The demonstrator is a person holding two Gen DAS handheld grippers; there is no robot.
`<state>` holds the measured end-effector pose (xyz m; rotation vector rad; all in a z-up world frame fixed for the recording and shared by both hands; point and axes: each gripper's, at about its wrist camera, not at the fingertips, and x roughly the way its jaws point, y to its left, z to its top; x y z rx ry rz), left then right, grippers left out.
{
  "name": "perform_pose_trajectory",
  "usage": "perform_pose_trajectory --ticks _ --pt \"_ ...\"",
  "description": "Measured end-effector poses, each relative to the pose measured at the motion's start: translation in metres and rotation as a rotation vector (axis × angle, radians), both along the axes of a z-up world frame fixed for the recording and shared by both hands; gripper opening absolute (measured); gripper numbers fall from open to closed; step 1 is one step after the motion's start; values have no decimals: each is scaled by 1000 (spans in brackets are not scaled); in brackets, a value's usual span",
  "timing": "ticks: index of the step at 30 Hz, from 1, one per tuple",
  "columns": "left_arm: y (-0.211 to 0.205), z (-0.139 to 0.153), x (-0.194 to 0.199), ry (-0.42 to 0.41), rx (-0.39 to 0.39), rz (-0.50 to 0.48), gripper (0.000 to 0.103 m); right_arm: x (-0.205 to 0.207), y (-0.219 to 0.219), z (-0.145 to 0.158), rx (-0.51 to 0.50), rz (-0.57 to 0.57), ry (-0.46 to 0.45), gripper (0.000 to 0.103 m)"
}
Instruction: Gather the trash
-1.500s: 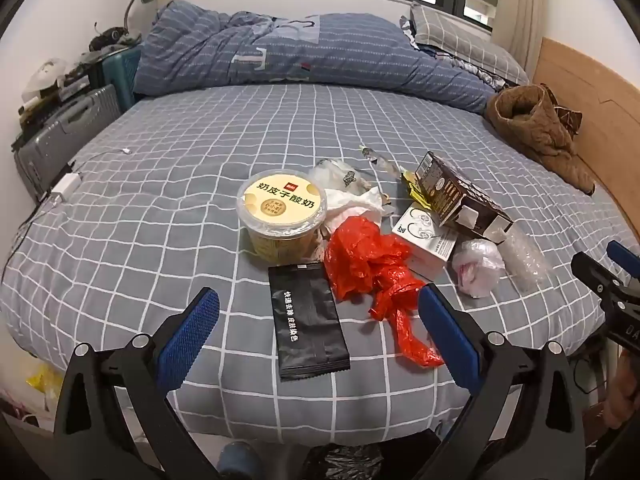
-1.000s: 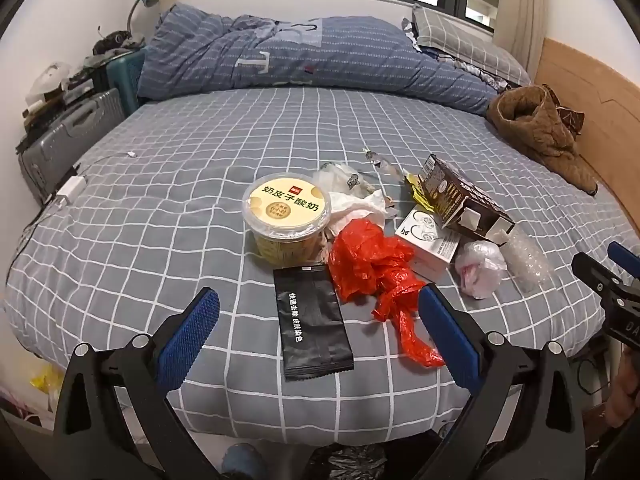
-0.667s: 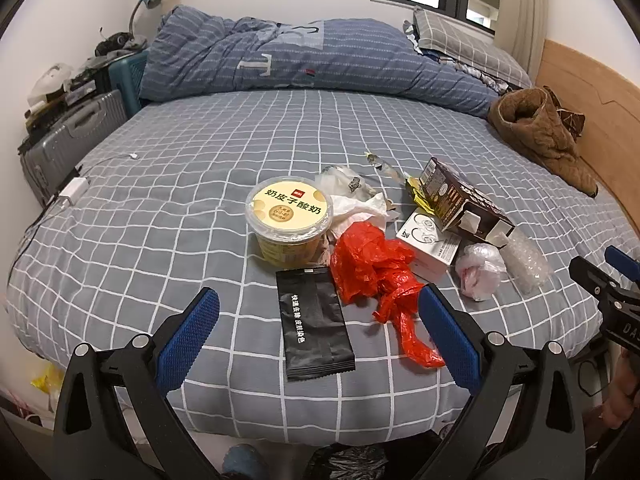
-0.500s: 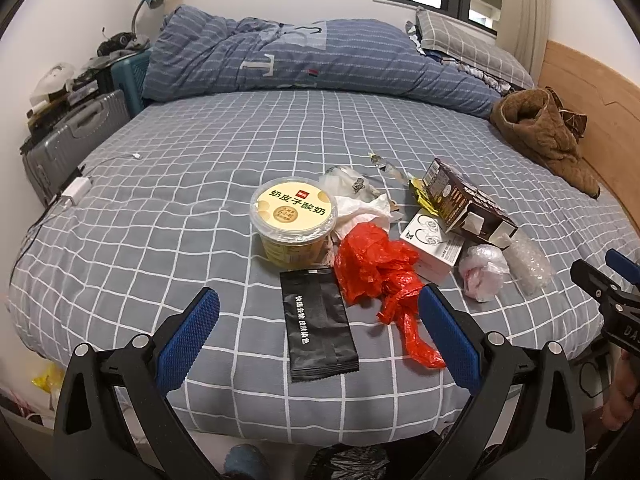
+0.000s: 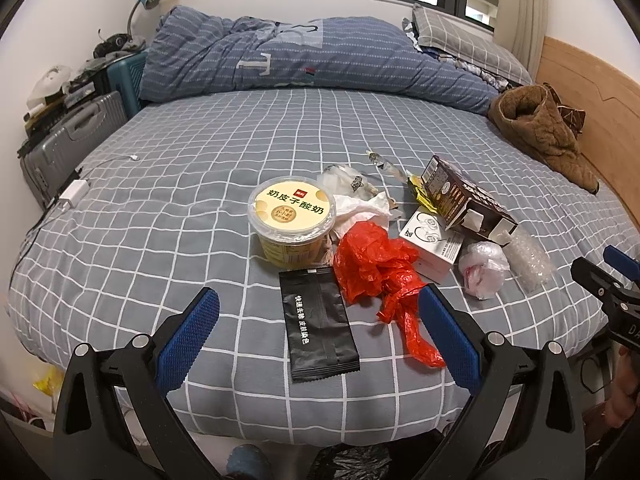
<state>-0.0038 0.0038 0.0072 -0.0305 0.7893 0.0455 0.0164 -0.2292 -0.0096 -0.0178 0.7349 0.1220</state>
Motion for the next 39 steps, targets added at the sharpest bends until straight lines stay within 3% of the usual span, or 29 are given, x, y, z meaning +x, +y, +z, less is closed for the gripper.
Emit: perform_pose_trajectory --ticks 39 --pt "3 3 0 0 -25 -3 97 2 -4 -4 1 -8 -4 96"
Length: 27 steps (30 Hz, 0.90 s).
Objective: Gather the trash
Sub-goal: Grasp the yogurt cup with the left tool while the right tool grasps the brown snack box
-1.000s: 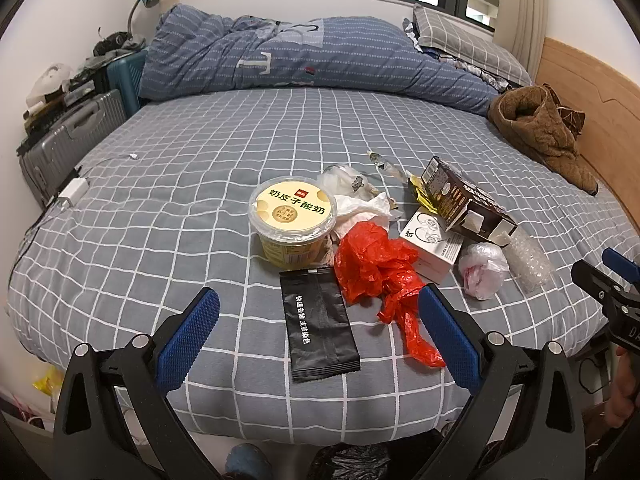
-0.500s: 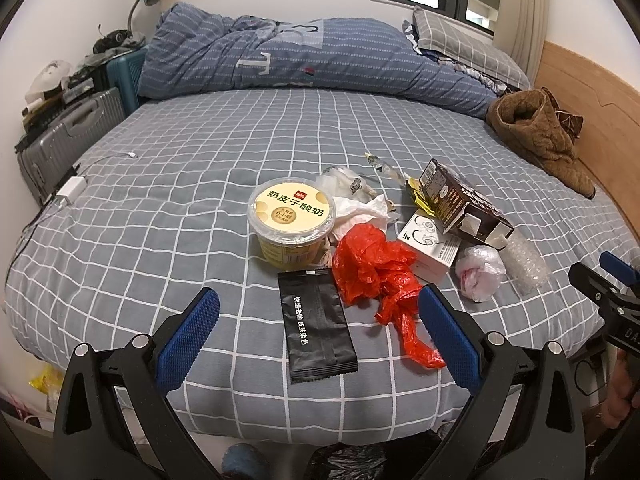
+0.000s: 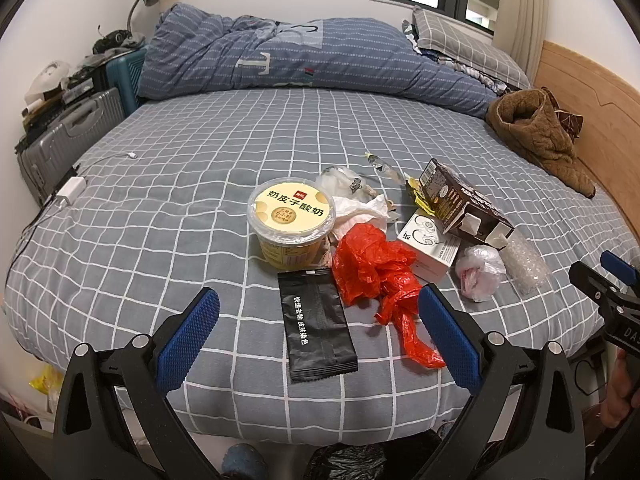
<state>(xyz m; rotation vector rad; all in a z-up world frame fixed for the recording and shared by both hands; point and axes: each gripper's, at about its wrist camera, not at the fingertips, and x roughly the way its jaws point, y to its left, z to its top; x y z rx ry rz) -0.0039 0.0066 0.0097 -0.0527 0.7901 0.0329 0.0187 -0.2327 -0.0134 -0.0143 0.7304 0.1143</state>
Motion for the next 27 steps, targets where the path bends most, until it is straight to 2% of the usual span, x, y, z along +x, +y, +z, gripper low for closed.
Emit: perform_pose_trajectory --ticks 13,16,21,27 --pt "1 3 1 -3 2 -8 97 5 0 -3 -6 -7 15 96" --pt "3 5 8 -2 -1 -1 97 13 3 3 20 -5 33 96" --pt "12 4 38 20 3 11 97 48 10 14 86 -16 89 96" --pt "22 3 75 38 -6 -2 97 106 20 16 105 -40 171 96"
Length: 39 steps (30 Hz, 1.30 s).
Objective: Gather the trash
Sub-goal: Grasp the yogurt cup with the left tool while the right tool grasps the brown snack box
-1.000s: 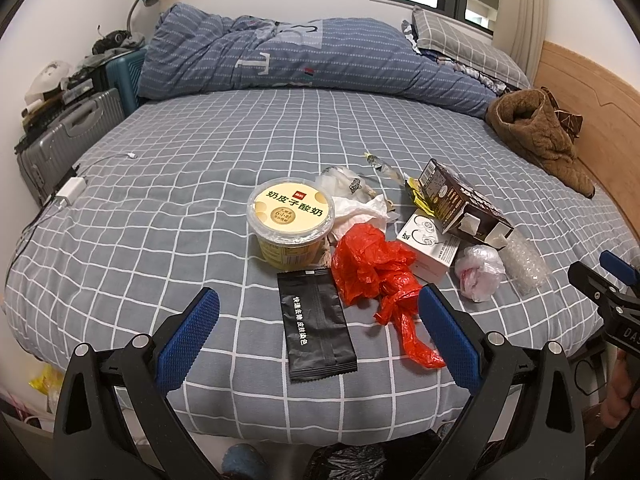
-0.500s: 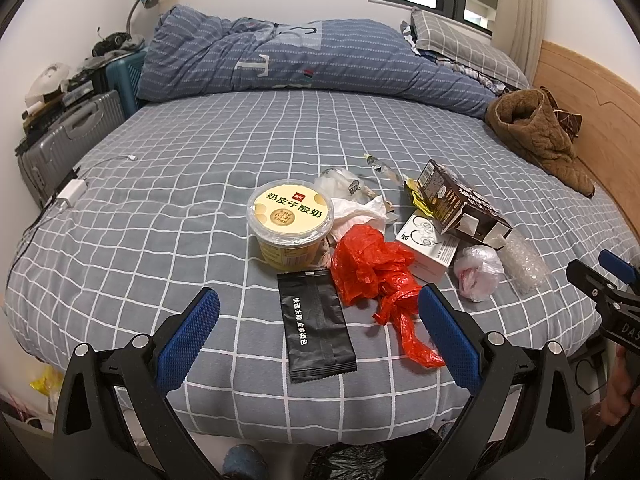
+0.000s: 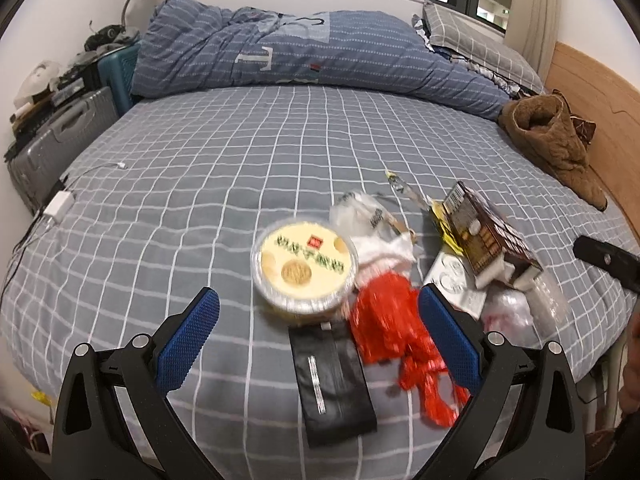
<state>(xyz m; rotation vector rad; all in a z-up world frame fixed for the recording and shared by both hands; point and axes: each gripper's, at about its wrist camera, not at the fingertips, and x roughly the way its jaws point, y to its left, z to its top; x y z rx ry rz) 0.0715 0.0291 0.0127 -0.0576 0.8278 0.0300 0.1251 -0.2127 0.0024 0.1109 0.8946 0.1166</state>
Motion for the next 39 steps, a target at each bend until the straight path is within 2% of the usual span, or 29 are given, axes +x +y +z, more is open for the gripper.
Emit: perform_pose_trajectory --ticks 8,15,22,32,39 --pt "16 -18 44 62 -5 -3 97 77 4 -18 -5 -47 134 96" --pt "15 -43 56 110 -10 -16 97 110 13 -45 5 -46 222 96" --pt "11 -62 67 138 27 -20 97 127 23 -66 25 -47 258 96" --pt "15 -74 79 150 6 -23 97 138 26 -80 63 -61 282 96" --pt "15 -79 85 148 4 -44 88 140 28 -85 49 -76 290 96"
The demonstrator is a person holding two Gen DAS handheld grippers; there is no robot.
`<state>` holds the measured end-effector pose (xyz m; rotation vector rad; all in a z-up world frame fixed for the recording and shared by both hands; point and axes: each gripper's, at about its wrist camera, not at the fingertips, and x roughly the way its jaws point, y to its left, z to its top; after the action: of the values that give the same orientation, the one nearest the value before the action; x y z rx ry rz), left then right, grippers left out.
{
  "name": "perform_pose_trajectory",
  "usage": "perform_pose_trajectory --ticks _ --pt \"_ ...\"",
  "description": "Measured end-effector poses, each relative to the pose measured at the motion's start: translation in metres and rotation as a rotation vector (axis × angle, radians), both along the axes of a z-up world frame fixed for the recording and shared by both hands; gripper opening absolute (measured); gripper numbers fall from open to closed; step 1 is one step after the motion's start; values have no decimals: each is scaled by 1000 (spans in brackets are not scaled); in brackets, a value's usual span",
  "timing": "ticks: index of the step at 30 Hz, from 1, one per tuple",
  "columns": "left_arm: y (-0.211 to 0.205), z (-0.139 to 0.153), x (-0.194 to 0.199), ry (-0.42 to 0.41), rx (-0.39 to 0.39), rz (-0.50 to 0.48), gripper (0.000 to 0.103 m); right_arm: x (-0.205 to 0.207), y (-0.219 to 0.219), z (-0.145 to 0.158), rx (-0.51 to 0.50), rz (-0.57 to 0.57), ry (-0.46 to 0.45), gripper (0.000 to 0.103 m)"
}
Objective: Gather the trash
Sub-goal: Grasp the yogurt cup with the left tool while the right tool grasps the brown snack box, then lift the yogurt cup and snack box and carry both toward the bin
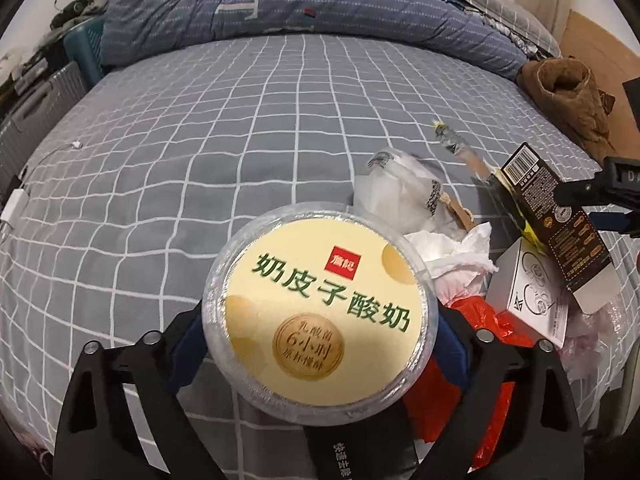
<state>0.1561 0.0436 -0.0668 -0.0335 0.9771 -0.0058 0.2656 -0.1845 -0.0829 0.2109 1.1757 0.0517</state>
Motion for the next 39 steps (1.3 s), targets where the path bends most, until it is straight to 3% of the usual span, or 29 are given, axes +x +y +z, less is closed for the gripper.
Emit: perform_pose_trajectory --ticks 10,12,15,27,39 --pt "-1 1 5 -10 -10 -4 85 3 -9 -8 39 -15 15 96" --pt "-1 0 5 -9 -8 -6 85 2 -9 -9 49 -18 11 88" --pt "-1 1 4 -8 -10 -6 85 1 -9 -8 59 -25 2 88" --pt "-2 14 -6 -39 -10 -4 85 -17 -8 12 69 -18 -78 87" --pt "-1 49 -35 -108 1 34 85 -52 4 35 13 -6 -180 87"
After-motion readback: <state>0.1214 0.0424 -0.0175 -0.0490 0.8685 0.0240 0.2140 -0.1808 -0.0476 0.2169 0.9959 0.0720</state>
